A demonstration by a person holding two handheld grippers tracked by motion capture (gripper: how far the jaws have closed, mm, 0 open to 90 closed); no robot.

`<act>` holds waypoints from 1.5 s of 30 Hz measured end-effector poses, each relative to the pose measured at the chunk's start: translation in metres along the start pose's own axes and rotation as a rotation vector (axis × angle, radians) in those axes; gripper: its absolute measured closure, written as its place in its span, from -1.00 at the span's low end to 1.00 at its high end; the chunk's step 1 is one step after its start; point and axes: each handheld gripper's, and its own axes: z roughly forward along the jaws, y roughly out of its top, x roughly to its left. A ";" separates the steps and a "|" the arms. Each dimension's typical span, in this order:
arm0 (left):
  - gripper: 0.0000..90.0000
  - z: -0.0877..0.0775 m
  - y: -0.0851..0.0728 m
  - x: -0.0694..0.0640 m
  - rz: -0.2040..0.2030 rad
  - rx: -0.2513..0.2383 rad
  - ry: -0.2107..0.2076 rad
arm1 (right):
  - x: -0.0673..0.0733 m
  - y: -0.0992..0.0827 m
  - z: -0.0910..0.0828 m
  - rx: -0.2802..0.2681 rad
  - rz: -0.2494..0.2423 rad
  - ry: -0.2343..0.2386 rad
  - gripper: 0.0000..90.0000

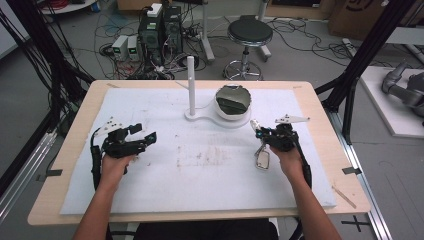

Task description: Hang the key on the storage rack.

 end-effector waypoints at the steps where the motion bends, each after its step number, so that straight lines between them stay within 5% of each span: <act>1: -0.51 0.001 0.001 -0.001 0.001 -0.001 -0.012 | 0.002 0.001 -0.001 -0.005 -0.011 0.009 0.69; 13: -0.39 0.012 0.021 -0.018 0.031 -0.026 -0.123 | 0.031 0.015 -0.009 -0.115 -0.107 0.197 0.69; 18: -0.39 0.015 0.025 -0.022 0.040 -0.022 -0.130 | 0.042 0.021 -0.004 -0.119 -0.132 0.229 0.69; 31: -0.40 0.005 0.019 -0.014 0.067 0.012 -0.072 | 0.052 0.043 0.005 -0.160 -0.123 0.297 0.70; 45: -0.40 -0.015 0.008 0.004 0.057 -0.001 -0.009 | 0.072 0.090 0.032 -0.147 -0.170 0.312 0.70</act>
